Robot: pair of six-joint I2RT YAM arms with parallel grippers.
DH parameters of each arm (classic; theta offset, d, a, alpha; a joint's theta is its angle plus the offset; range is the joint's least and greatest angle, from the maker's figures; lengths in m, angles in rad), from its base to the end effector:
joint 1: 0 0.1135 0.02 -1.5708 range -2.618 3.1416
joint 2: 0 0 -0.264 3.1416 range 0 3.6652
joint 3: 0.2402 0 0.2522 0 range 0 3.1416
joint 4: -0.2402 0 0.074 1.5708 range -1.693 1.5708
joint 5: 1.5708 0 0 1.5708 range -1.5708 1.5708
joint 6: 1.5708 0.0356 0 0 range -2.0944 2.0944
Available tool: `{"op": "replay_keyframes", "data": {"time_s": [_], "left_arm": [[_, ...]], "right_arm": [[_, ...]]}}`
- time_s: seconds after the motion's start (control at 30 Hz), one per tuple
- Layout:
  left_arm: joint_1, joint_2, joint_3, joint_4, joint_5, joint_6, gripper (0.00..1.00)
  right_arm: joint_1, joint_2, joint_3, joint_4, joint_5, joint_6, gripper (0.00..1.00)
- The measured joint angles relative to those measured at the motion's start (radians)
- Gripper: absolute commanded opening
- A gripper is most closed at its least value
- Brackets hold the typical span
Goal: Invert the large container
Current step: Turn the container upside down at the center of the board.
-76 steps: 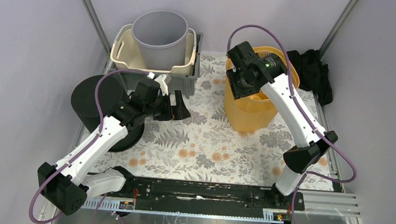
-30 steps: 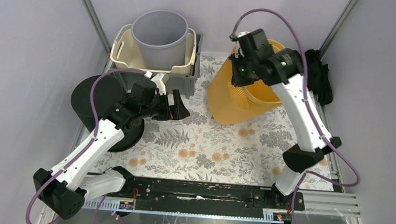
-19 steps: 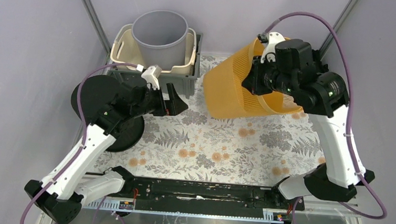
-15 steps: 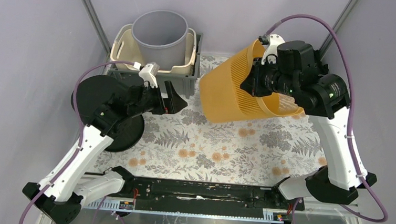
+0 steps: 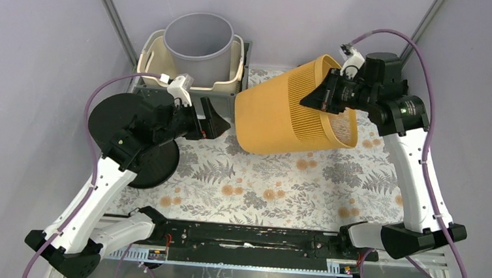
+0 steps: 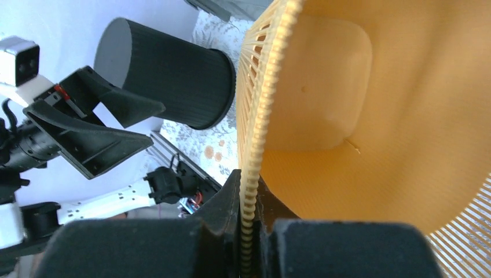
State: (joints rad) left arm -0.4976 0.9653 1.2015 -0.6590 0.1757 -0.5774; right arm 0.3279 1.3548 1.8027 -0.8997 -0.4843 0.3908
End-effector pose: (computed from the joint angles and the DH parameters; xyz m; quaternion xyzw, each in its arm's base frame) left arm 0.1669 -0.0977 0.4015 0.0142 0.8377 -0.3402 0.4269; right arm 0.2343 0.0972 0.4855 -0.1013 0.8264 0.3715 0.4109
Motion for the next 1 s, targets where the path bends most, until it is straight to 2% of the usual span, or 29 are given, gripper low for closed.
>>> {"op": "replay_keyframes", "data": {"time_s": [0.23,0.4,0.73,1.0], "left_arm": [[0.001,0.005,0.022,-0.008,0.000,0.000,1.00],[0.005,0.022,0.027,-0.009,0.000,0.000,1.00],[0.030,0.044,0.027,-0.008,0.020,0.000,1.00],[0.069,0.060,0.001,-0.002,0.062,0.004,1.00]], "right_arm": [[-0.197,-0.098,-0.253,0.249,-0.272,0.139,0.00],[-0.274,-0.143,-0.433,0.458,-0.401,0.272,0.00],[-0.282,-0.223,-0.645,0.683,-0.515,0.380,0.00],[-0.282,-0.289,-0.881,0.990,-0.601,0.560,0.00]]}}
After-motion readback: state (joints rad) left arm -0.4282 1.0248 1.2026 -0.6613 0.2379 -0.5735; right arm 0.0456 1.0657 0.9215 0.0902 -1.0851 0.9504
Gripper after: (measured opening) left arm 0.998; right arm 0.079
